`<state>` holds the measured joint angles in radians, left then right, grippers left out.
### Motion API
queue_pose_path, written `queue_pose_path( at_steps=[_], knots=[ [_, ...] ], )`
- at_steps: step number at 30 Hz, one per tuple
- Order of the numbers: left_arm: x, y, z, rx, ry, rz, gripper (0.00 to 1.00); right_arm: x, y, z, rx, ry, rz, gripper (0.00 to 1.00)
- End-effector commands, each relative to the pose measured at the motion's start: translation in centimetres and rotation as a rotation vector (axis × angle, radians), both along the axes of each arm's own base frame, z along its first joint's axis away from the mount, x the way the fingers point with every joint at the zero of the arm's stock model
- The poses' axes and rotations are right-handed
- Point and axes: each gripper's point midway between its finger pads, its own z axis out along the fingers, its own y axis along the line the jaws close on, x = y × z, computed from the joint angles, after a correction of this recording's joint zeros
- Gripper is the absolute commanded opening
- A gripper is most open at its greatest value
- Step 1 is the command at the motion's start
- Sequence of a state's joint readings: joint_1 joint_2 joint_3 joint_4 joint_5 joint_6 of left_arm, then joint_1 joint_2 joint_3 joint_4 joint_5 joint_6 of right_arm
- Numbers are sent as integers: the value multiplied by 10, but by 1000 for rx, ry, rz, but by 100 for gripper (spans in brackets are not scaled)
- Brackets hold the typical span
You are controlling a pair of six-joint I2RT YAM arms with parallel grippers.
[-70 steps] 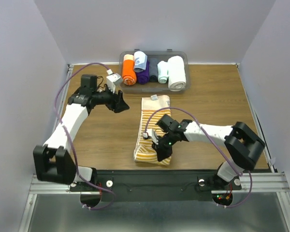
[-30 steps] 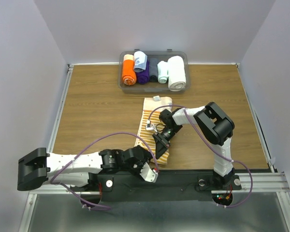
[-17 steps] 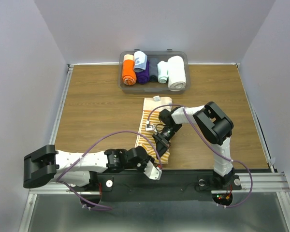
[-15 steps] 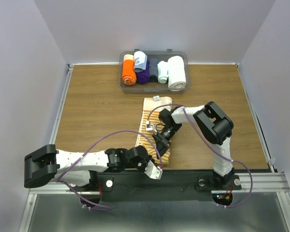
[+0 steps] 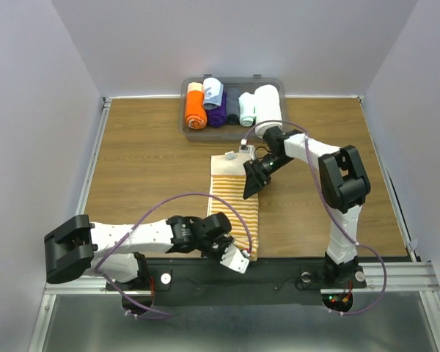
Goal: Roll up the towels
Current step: Roll the towel
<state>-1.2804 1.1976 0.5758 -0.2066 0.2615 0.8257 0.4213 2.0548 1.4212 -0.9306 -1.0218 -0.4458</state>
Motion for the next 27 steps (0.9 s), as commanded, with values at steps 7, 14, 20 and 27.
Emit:
queue_pose_path(
  at_steps=[7,14,20,27],
  knots=[
    [8,23,-11,234,439,90,0,59,-45,90,33,-329,-160,91],
    [37,15,-4,252,693,136,0,43,-81,136,54,-515,-222,90],
    [49,13,-13,295,869,194,0,14,-90,165,61,-663,-202,91],
    [72,3,-22,335,1135,303,0,-48,-58,127,-110,-821,105,87]
  ],
)
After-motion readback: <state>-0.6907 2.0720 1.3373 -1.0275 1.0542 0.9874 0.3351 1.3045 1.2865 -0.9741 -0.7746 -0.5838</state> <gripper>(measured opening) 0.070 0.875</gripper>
